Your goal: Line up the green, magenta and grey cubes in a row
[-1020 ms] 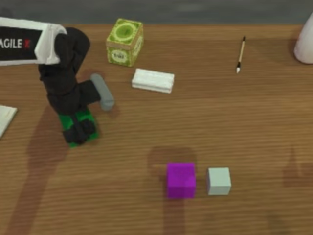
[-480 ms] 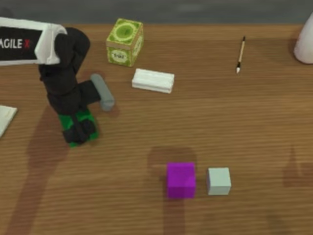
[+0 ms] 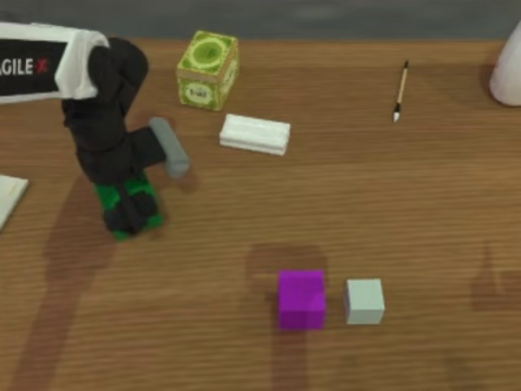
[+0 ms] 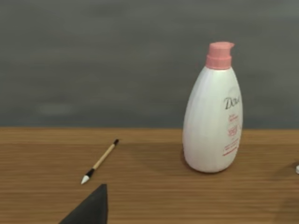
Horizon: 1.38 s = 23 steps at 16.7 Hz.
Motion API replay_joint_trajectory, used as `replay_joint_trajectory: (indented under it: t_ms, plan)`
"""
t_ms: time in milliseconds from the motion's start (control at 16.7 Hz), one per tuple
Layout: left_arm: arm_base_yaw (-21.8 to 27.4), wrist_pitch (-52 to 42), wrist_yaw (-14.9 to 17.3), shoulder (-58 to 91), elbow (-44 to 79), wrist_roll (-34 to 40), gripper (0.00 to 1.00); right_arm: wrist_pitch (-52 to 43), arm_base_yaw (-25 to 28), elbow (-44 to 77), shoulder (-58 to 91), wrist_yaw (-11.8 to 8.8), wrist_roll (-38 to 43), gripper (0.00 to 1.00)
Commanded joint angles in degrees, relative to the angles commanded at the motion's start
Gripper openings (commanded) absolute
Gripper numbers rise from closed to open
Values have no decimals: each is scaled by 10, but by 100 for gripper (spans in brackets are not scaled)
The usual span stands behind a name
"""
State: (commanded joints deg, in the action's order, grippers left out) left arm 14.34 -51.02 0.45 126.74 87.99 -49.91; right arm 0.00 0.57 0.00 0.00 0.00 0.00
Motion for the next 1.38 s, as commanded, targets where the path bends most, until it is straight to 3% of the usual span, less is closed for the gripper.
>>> replay_joint_trajectory:
  t_ms: [300,720,1200,1380]
  plan:
    - [-7,-101,0,-41,56,1,0,0,0,0,0,0,0,100]
    - [4,-108,-1,-52,53,-2,0,0,0,0,0,0,0,100]
    - [179,-88,-3,-190,-106,-35,0,0,0,0,0,0,0,100]
    - [212,-83,-4,-220,-138,-42,0,0,0,0,0,0,0,100]
